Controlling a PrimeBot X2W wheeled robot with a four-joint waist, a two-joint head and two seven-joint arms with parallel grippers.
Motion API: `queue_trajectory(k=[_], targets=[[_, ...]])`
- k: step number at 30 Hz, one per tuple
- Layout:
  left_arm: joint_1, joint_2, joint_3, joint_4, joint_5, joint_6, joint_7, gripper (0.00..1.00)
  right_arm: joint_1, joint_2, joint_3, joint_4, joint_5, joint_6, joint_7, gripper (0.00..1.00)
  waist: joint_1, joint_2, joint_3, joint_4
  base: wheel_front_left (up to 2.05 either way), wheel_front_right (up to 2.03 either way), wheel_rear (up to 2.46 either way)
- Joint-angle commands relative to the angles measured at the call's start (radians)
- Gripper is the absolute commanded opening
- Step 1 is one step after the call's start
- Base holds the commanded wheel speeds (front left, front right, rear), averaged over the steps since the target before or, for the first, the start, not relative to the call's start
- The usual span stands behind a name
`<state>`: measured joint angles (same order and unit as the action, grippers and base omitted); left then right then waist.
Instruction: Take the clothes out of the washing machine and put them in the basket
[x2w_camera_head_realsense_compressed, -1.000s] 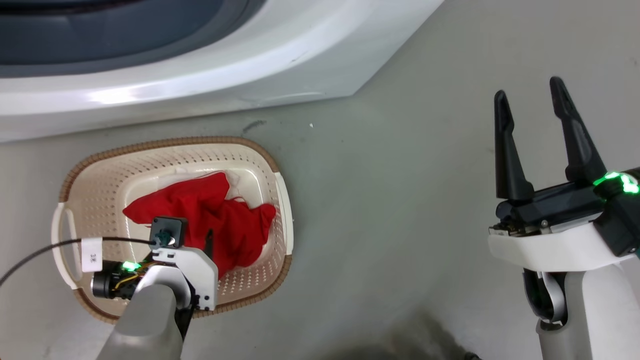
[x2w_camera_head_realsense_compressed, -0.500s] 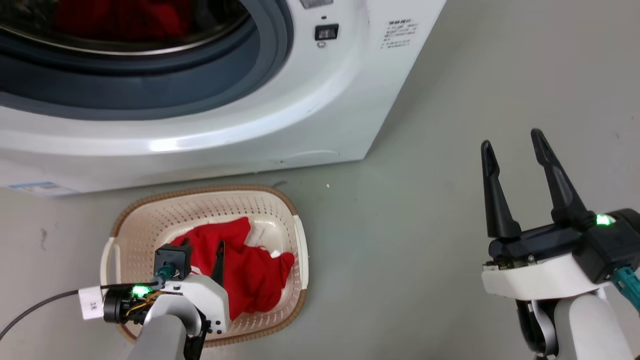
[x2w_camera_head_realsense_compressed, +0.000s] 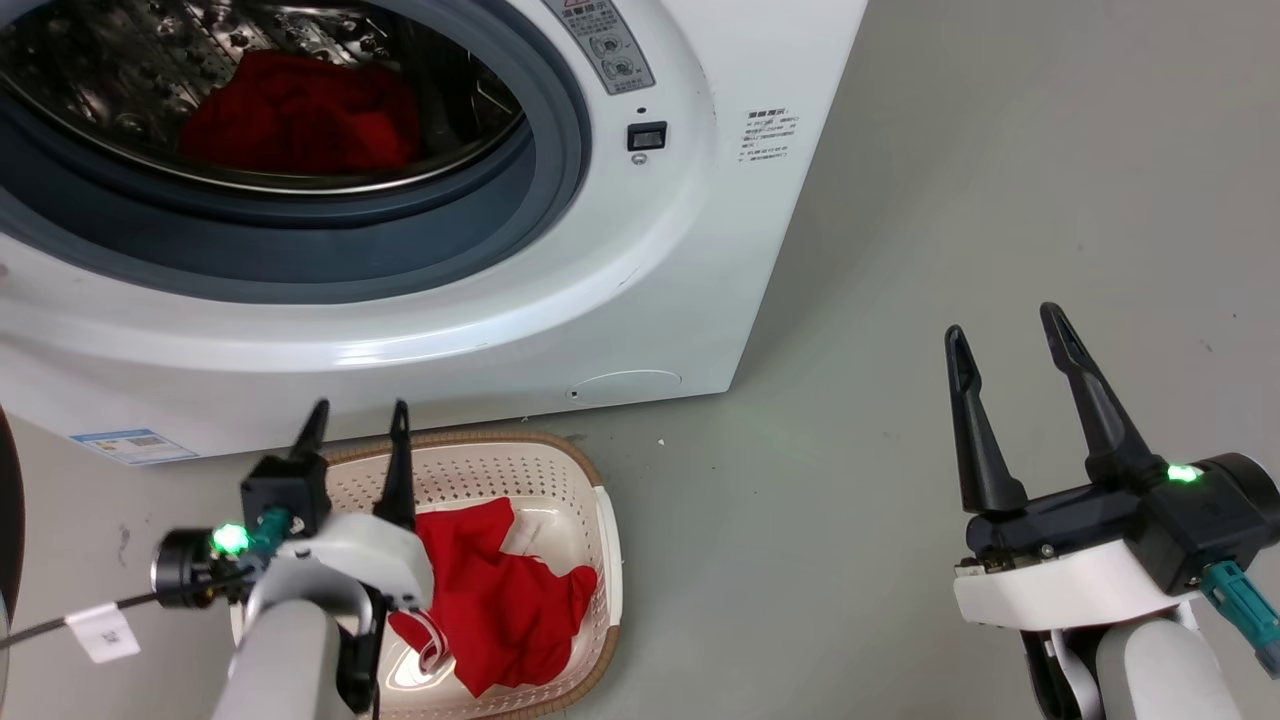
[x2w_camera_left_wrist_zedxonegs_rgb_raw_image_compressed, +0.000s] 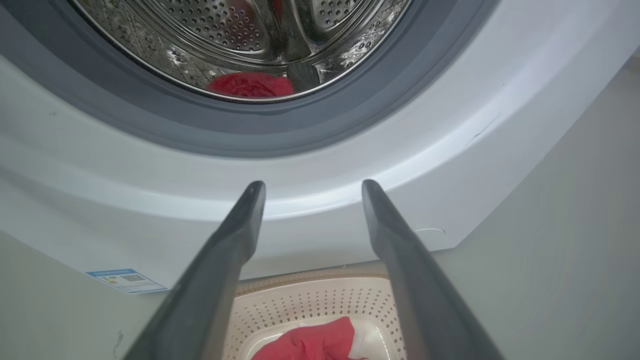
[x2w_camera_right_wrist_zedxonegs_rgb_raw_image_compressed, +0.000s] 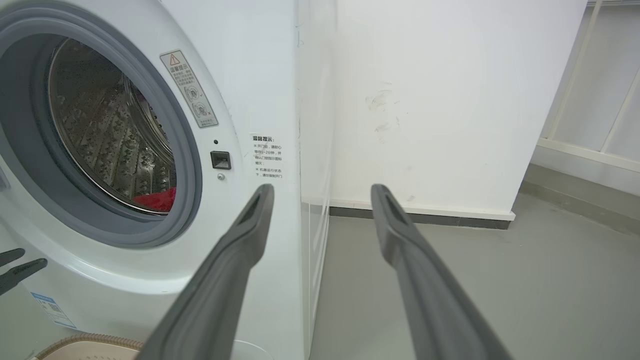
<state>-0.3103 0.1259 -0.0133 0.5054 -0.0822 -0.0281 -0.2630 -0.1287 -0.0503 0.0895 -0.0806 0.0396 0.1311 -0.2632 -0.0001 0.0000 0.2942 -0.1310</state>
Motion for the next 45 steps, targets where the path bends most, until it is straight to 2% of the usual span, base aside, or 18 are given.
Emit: queue_trajectory(k=[1, 6, 10, 17, 18, 24, 30, 38, 45], targets=[[-0.017, 0.006, 0.005, -0.01, 0.006, -0.002, -0.003, 1.0, 0.009, 0.0, 0.001, 0.001, 0.006, -0.001, -0.002, 1.0, 0.0001, 0.0, -0.001, -0.002, 0.0, 0.0, 0.0], [-0.087, 0.02, 0.035, -0.053, 0.01, -0.004, -0.003, 1.0, -0.003, 0.0, 0.007, -0.005, 0.014, -0.001, -0.002, 1.0, 0.0001, 0.0, 0.011, -0.018, 0.0, 0.0, 0.0], [-0.176, 0.042, 0.055, -0.027, 0.009, -0.006, -0.003, 1.0, -0.025, 0.0, 0.01, -0.01, 0.021, -0.001, -0.002, 1.0, 0.0001, 0.0, 0.041, -0.037, 0.0, 0.0, 0.0], [-0.368, 0.106, 0.071, 0.087, 0.018, -0.014, -0.003, 1.0, -0.065, 0.0, 0.009, -0.024, 0.041, -0.001, -0.002, 1.0, 0.0001, 0.0, 0.123, -0.076, 0.0, 0.0, 0.0], [-0.435, 0.135, 0.067, 0.135, 0.028, -0.02, -0.003, 1.0, -0.079, 0.0, 0.009, -0.029, 0.048, -0.001, -0.002, 1.0, 0.0001, 0.0, 0.154, -0.087, 0.0, 0.0, 0.0], [-0.662, 0.217, 0.049, 0.285, 0.044, -0.044, 0.021, 1.0, -0.119, 0.0, 0.011, -0.042, 0.068, -0.001, -0.002, 1.0, 0.0001, 0.0, 0.245, -0.113, 0.0, 0.0, 0.0], [-0.877, 0.293, 0.017, 0.381, 0.058, -0.071, 0.13, 1.0, -0.155, 0.0, 0.009, -0.058, 0.085, -0.001, -0.002, 1.0, 0.0001, 0.0, 0.333, -0.131, 0.0, 0.0, 0.0], [-1.12, 0.36, -0.042, 0.489, 0.072, -0.094, 0.289, 1.0, -0.197, 0.0, 0.004, -0.084, 0.118, -0.001, -0.002, 1.0, 0.0001, 0.0, 0.447, -0.156, 0.0, 0.0, 0.0], [-1.303, 0.398, -0.091, 0.575, 0.044, -0.101, 0.528, 1.0, -0.224, 0.0, -0.002, -0.114, 0.151, -0.001, -0.002, 1.0, 0.0001, 0.0, 0.526, -0.186, 0.0, 0.0, 0.0]])
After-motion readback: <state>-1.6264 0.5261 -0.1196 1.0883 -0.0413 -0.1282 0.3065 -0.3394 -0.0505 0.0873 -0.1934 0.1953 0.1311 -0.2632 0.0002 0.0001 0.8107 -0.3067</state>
